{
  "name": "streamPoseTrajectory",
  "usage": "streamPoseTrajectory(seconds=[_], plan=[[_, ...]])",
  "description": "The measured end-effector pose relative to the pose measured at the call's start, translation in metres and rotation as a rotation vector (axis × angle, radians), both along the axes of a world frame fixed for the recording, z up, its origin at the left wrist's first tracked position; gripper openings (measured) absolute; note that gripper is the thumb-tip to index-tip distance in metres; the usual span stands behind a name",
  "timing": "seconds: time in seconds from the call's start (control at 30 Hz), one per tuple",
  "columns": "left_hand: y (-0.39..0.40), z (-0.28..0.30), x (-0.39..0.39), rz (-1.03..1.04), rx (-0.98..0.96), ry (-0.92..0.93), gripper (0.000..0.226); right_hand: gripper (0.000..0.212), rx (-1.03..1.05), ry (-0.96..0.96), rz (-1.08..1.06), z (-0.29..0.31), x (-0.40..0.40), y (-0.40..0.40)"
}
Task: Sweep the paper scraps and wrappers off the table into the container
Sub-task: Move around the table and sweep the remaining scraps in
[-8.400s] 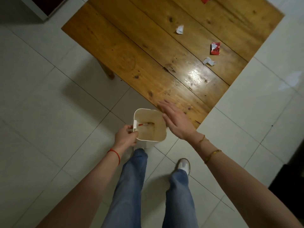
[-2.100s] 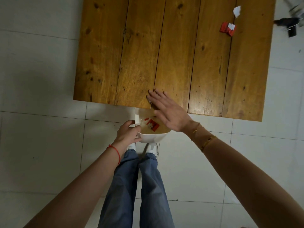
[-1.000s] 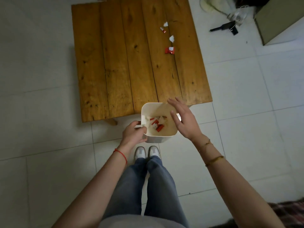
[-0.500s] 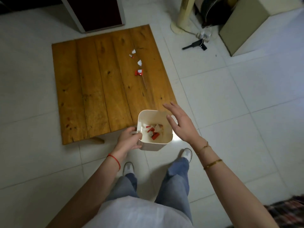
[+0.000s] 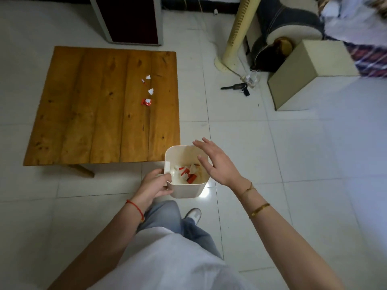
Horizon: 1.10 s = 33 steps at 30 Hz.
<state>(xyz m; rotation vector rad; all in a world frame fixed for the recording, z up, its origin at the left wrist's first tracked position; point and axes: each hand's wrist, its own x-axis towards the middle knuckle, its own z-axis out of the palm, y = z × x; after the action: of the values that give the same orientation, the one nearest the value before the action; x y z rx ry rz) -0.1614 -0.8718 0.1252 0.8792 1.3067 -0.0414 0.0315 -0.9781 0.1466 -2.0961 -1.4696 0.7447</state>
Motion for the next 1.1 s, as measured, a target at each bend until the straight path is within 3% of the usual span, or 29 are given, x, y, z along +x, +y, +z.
streamPoseTrajectory(seconds=[0.53,0.8,1.0,1.1], plan=[[0.021,0.004,0.146,0.273,0.013,0.021,0.047,0.049,-0.016,-0.057,0.186,0.011,0.165,0.066],[0.074,0.004,0.237,0.447,-0.016,-0.001,0.031,0.046,-0.014,-0.094,0.401,0.013,0.268,0.175],[0.118,0.018,0.266,0.647,-0.039,0.073,0.05,0.048,-0.045,-0.095,0.593,0.015,0.289,0.265],[0.133,0.019,0.269,0.695,0.007,0.119,0.045,0.045,-0.053,-0.083,0.688,0.012,0.288,0.307]])
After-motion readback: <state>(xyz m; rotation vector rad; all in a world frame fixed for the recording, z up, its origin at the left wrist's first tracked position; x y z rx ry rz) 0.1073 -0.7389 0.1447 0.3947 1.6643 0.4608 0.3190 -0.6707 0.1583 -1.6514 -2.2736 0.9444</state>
